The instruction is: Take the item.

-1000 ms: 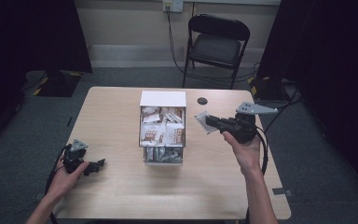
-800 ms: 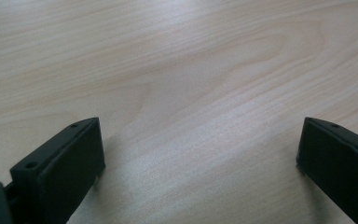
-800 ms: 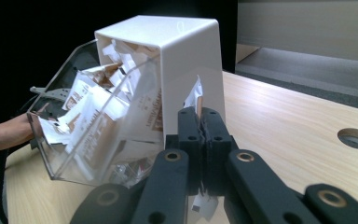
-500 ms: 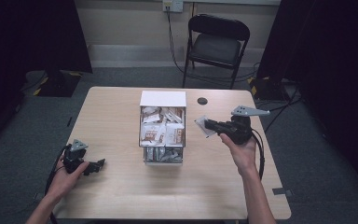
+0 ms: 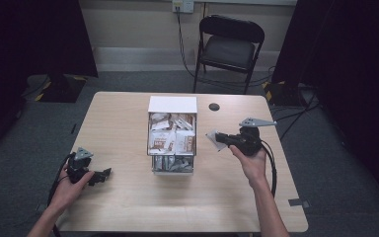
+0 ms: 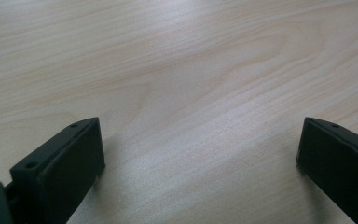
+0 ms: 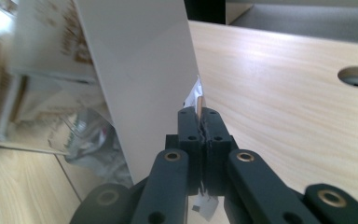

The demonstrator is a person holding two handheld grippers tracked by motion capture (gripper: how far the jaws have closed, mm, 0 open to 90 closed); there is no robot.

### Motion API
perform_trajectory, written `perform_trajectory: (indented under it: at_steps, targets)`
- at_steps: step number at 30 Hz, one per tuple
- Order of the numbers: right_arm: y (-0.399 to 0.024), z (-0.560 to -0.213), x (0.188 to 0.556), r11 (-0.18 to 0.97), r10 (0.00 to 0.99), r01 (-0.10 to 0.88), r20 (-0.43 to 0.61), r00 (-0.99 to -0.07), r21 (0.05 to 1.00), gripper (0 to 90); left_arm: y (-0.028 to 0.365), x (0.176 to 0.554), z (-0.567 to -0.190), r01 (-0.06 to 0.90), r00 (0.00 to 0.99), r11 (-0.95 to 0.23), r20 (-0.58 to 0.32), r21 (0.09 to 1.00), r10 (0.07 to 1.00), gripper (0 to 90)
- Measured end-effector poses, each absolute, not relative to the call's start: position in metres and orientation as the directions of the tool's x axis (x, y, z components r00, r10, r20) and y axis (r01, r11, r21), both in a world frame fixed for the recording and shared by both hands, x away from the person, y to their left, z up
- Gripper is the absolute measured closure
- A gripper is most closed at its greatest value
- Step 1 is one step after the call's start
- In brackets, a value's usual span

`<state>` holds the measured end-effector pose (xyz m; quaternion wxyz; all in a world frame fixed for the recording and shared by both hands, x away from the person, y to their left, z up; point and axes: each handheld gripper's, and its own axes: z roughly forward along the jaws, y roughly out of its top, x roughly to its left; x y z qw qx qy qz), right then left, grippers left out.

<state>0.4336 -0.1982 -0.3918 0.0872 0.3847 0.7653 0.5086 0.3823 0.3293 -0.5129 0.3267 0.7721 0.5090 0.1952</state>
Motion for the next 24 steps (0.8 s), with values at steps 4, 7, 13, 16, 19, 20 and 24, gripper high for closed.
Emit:
perform_trajectory:
  at_steps: [4, 7, 13, 16, 19, 20, 24]
  targets:
    - [-0.201, -0.401, 0.437, 0.189, 0.683, 0.522, 0.271, -0.679, 0.832, 88.7, 0.329, 0.382, -0.513, 0.658, 0.405, -0.268, -0.031, 0.703, 0.914, 0.2]
    - [-0.202, -0.406, 0.438, 0.183, 0.683, 0.524, 0.276, -0.677, 0.832, 88.7, 0.329, 0.382, -0.513, 0.658, 0.406, -0.269, -0.031, 0.703, 0.914, 0.2]
    - [-0.202, -0.422, 0.442, 0.202, 0.698, 0.557, 0.281, -0.659, 0.805, 88.7, 0.329, 0.382, -0.513, 0.658, 0.406, -0.269, -0.030, 0.703, 0.913, 0.2]
    - [-0.201, -0.426, 0.443, 0.206, 0.688, 0.561, 0.289, -0.666, 0.802, 88.7, 0.329, 0.382, -0.513, 0.658, 0.406, -0.269, -0.031, 0.703, 0.913, 0.2]
    - [-0.199, -0.434, 0.444, 0.216, 0.691, 0.575, 0.292, -0.661, 0.789, 88.7, 0.329, 0.382, -0.513, 0.658, 0.406, -0.269, -0.031, 0.703, 0.913, 0.2]
    - [-0.198, -0.438, 0.444, 0.222, 0.696, 0.586, 0.293, -0.655, 0.780, 88.7, 0.329, 0.382, -0.513, 0.658, 0.406, -0.269, -0.030, 0.703, 0.913, 0.2]
    - [-0.197, -0.448, 0.447, 0.231, 0.707, 0.606, 0.296, -0.642, 0.761, 88.7, 0.329, 0.382, -0.513, 0.658, 0.406, -0.268, -0.031, 0.703, 0.914, 0.2]
